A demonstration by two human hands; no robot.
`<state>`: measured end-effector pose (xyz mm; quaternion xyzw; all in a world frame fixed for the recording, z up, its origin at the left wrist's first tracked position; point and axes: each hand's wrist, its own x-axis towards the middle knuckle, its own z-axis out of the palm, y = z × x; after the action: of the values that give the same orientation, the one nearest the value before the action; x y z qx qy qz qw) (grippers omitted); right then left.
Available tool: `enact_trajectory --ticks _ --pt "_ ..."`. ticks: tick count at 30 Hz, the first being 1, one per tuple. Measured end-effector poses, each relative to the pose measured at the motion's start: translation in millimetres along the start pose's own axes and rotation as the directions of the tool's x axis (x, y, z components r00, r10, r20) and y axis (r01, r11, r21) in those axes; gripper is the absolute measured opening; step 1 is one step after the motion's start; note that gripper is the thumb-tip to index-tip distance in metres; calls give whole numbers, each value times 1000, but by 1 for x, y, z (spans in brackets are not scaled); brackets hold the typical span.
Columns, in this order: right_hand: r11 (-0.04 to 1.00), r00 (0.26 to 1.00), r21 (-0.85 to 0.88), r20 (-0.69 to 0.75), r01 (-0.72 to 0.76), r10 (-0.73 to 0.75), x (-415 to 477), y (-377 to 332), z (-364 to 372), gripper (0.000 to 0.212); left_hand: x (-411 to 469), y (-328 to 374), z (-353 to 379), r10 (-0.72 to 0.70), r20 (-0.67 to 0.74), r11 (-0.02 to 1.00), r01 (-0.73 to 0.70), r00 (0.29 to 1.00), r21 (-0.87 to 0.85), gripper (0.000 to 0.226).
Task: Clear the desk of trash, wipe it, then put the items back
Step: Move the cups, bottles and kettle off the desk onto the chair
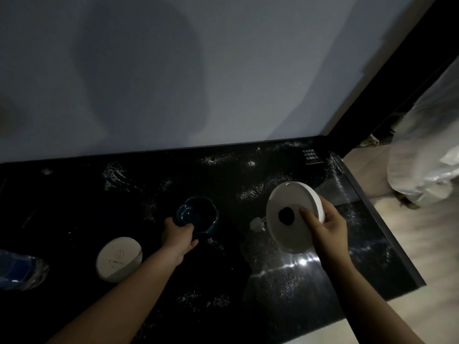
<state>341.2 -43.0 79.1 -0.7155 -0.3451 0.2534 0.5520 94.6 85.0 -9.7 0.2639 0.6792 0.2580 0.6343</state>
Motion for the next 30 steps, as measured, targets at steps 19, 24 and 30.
enact_trajectory --ticks 19,24,30 --pt "998 916 -10 -397 -66 56 -129 -9 -127 42 -123 -45 60 78 363 971 -153 928 185 53" --pt "996 856 31 -510 -78 83 -202 1 -175 39 -176 -87 79 35 459 952 -169 888 255 56" --pt "993 753 79 -647 -88 119 -300 15 -227 34 -246 -143 89 -7 571 913 -227 821 338 51"
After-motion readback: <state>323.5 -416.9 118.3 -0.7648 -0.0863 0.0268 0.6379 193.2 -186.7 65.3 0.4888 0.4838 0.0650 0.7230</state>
